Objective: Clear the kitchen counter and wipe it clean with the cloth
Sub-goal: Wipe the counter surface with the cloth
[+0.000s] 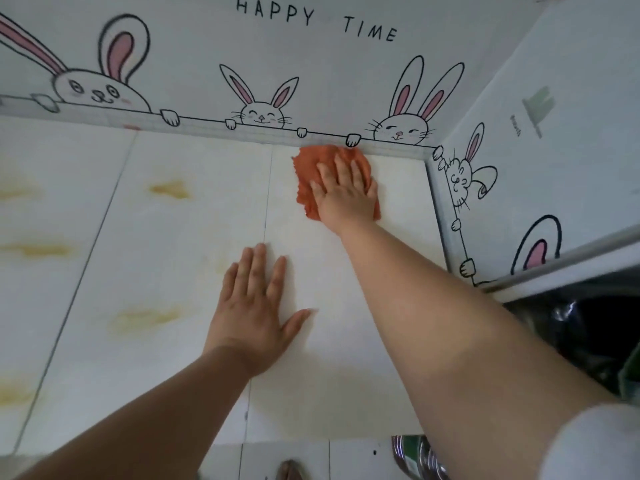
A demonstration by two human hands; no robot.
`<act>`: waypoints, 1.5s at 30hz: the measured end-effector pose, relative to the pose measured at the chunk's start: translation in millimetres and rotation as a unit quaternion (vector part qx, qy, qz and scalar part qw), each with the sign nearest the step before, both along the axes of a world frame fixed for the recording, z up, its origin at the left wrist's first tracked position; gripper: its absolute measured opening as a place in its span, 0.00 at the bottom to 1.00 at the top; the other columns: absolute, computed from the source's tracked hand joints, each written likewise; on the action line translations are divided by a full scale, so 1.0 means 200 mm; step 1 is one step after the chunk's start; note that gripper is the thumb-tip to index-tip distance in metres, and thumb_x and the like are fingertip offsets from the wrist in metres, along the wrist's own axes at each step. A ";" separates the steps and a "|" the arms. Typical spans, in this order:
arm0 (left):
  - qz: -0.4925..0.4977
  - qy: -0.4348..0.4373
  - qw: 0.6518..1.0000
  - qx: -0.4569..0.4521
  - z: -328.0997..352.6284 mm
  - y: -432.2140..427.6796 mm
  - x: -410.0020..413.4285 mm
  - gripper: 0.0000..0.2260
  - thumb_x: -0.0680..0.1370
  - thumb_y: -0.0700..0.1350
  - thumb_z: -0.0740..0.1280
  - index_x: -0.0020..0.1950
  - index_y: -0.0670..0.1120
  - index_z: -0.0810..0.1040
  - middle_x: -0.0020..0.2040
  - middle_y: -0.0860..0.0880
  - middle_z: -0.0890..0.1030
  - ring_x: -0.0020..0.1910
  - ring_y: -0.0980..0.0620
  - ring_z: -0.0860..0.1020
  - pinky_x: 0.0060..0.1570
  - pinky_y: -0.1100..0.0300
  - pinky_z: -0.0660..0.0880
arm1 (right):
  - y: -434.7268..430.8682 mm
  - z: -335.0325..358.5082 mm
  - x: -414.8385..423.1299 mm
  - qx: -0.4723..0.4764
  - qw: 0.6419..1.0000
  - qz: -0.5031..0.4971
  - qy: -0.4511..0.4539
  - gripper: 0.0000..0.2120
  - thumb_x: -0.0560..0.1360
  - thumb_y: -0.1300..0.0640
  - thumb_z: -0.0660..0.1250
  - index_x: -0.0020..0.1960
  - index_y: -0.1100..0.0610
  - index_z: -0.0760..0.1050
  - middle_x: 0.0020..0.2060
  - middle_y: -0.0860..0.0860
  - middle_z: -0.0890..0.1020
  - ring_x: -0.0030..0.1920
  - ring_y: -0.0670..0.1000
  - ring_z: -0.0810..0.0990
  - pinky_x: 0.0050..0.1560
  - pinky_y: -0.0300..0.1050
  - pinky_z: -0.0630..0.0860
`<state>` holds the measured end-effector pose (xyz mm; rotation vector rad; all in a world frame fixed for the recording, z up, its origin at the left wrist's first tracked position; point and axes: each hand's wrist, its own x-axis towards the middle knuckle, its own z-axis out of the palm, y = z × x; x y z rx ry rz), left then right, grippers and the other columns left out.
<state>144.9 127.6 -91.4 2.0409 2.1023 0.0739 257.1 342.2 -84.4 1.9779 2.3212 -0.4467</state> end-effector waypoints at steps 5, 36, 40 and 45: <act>-0.007 0.009 1.000 -0.005 0.01 0.00 0.00 0.38 0.74 0.70 0.39 0.77 0.48 0.42 0.77 0.41 0.41 0.76 0.43 0.38 0.72 0.48 0.40 | -0.47 -0.04 0.01 0.044 0.990 0.131 0.026 0.24 0.79 0.39 0.45 0.75 0.37 0.51 0.78 0.42 0.46 0.77 0.48 0.42 0.74 0.58 0.41; 0.003 0.038 0.999 -0.018 0.01 0.02 0.00 0.39 0.74 0.69 0.41 0.76 0.44 0.56 0.77 0.39 0.53 0.76 0.41 0.51 0.72 0.48 0.48 | -0.52 0.01 0.51 0.036 0.978 -0.180 -0.101 0.33 0.80 0.41 0.48 0.77 0.61 0.50 0.76 0.62 0.54 0.75 0.61 0.55 0.72 0.57 0.46; 0.001 0.038 0.999 -0.018 0.02 0.02 0.00 0.39 0.74 0.69 0.41 0.76 0.44 0.56 0.77 0.39 0.53 0.76 0.41 0.51 0.72 0.47 0.48 | -0.71 -0.01 0.52 0.042 0.976 -0.139 -0.163 0.32 0.77 0.44 0.57 0.70 0.68 0.66 0.68 0.69 0.68 0.66 0.67 0.70 0.66 0.58 0.50; 0.001 0.039 0.999 -0.013 0.00 0.01 0.00 0.39 0.74 0.69 0.43 0.76 0.44 0.55 0.77 0.39 0.53 0.76 0.41 0.51 0.72 0.48 0.48 | -0.17 0.01 0.47 0.064 0.972 -0.160 -0.160 0.34 0.79 0.43 0.49 0.71 0.72 0.60 0.68 0.70 0.65 0.67 0.66 0.65 0.70 0.57 0.52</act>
